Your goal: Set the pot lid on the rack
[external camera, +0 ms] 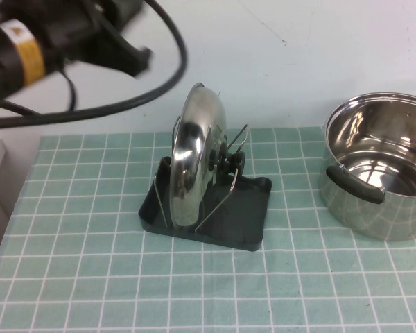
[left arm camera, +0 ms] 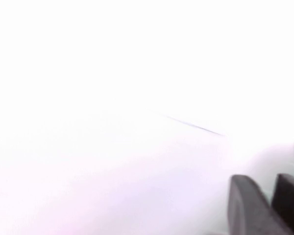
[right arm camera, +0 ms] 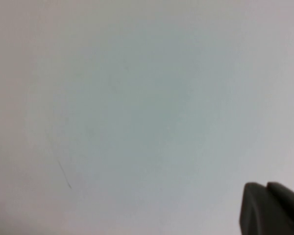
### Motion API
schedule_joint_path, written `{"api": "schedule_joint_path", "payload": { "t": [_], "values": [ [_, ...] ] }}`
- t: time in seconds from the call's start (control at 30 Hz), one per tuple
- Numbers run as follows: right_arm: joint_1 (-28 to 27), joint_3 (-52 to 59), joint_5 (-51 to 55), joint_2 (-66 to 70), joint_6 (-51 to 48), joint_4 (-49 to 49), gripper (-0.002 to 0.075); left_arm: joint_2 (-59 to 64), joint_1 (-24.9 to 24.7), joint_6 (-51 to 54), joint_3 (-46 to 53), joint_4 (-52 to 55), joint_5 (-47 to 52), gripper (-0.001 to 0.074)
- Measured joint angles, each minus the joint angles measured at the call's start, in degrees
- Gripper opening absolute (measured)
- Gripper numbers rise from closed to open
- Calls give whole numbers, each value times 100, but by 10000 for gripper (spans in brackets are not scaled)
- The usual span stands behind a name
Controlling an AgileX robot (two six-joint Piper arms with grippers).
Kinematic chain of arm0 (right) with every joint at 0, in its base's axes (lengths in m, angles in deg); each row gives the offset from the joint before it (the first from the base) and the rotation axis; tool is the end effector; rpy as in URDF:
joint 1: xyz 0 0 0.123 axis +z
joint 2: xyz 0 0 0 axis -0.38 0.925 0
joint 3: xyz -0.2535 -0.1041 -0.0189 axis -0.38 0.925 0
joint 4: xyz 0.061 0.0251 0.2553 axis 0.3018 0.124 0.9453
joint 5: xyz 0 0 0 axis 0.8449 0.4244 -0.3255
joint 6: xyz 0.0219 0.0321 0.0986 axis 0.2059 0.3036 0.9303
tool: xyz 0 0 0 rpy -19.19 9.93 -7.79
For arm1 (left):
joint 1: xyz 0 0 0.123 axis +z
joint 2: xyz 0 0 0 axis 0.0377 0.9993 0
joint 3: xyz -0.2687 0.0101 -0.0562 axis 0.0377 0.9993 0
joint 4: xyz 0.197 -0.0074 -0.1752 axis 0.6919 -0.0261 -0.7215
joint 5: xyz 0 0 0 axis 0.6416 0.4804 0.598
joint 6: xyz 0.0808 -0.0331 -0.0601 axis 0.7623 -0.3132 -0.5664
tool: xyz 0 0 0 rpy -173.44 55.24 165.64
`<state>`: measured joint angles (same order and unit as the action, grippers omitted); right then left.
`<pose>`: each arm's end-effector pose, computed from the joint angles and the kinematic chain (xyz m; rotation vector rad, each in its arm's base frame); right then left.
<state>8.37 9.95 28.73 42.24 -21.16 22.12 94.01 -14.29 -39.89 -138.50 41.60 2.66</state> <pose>0.1233 0.0409 0.4172 -0.4820 1.2997 -0.1495 0.3058 -0.1211 0.3994 0.5988 1.5527 -0.3086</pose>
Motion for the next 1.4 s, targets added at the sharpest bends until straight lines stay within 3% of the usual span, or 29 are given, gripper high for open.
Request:
{"api": "schedule_joint_path", "payload": {
  "t": [0.1,0.23,0.33,0.43,0.6,0.8,1.1,1.23,1.4],
  "values": [
    [0,-270,1432,226,-968,395,-1,-313,0,986,0,-67,1242,24],
    [0,-815,3663,741,-2648,956,-1,-468,0,2721,0,-808,3168,5],
    [0,-1069,4886,1032,-3523,1303,-1,-478,11,4502,-157,-2778,4622,2],
    [0,-1164,5239,1082,-4219,1972,-1,-478,11,5558,-350,-4813,5702,2],
    [0,-1132,4851,936,-5139,4069,-1,-489,11,6757,-392,-7774,5867,1],
    [0,-248,3234,395,-5762,5790,-1,-827,0,9865,91,-11924,5538,-1],
    [0,2125,1323,-462,-5828,6803,-1,-1737,-11,14141,2379,-15751,4412,-1],
    [0,2587,1186,-729,-5892,6793,-1,-2173,-11,16381,3258,-17519,4156,-1],
    [0,2615,1384,-815,-5913,7002,-1,-2710,-11,18171,3827,-19422,3927,-1]
  ]
}}
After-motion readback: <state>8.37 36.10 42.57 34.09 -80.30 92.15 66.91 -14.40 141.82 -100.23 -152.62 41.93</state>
